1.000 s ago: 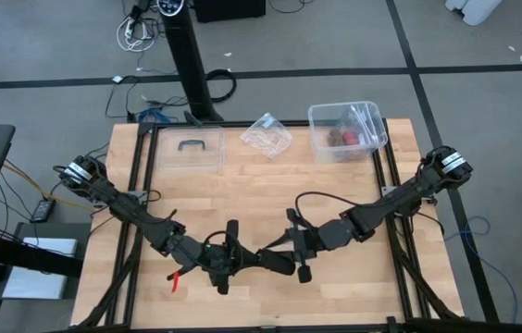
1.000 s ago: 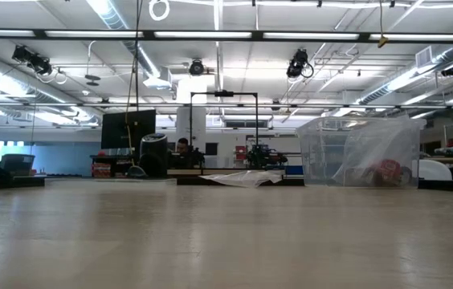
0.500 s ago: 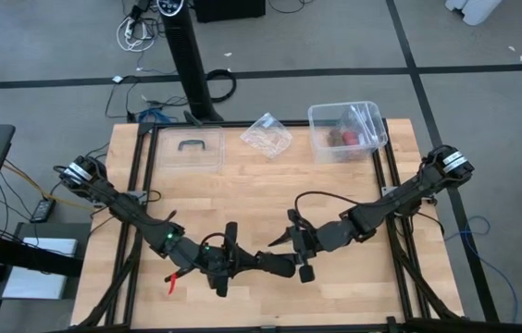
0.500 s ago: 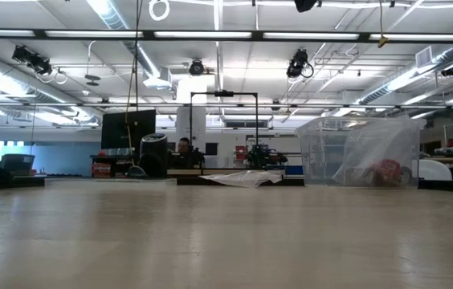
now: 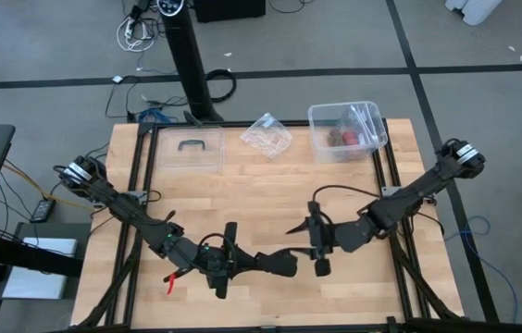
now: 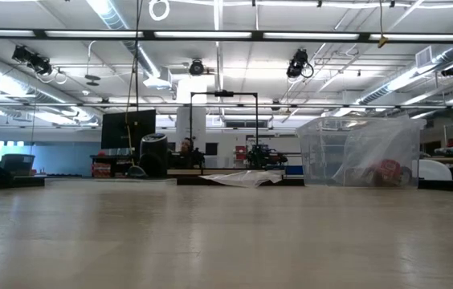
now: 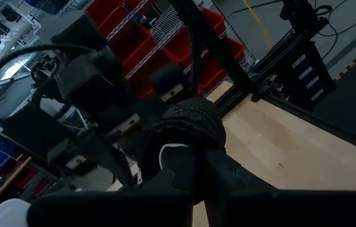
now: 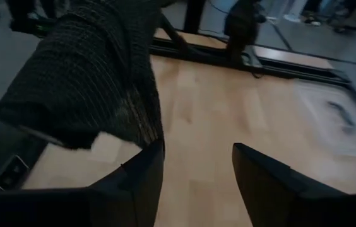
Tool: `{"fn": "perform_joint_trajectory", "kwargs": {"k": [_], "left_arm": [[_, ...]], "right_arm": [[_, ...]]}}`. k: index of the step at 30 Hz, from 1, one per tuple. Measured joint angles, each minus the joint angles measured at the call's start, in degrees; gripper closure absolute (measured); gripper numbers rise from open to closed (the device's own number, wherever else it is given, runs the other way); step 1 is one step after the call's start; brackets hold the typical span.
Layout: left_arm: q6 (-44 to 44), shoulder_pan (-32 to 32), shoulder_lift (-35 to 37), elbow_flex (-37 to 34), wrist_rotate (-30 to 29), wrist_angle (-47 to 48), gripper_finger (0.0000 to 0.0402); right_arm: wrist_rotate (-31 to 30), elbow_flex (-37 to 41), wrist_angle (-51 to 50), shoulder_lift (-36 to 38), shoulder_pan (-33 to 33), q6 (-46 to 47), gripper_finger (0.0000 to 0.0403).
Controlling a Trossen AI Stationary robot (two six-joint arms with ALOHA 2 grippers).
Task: Roll bandage
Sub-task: Roll the black bandage
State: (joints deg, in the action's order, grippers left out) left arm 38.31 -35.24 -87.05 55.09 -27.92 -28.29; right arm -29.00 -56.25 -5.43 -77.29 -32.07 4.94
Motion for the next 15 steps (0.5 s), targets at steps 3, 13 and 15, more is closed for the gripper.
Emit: {"fn": "perform_joint_trajectory", "kwargs": {"k": [3, 13, 15], "left_arm": [[-0.4, -0.1, 0.2, 0.1, 0.6, -0.2, 0.0383], [-2.1, -0.1, 0.2, 0.1, 0.6, 1.0, 0.0383], [-2.9, -0.1, 0.2, 0.1, 0.5, 1.5, 0.0383]], "right_arm": [[-3.6, 0.2, -3.5, 2.2, -1.0, -0.1, 0.0206], [-7.7, 0.1, -6.0, 7.1, -3.4, 0.0, 0.0197], [-7.9, 0.1, -5.7, 8.1, -4.0, 0.0, 0.0197]]}}
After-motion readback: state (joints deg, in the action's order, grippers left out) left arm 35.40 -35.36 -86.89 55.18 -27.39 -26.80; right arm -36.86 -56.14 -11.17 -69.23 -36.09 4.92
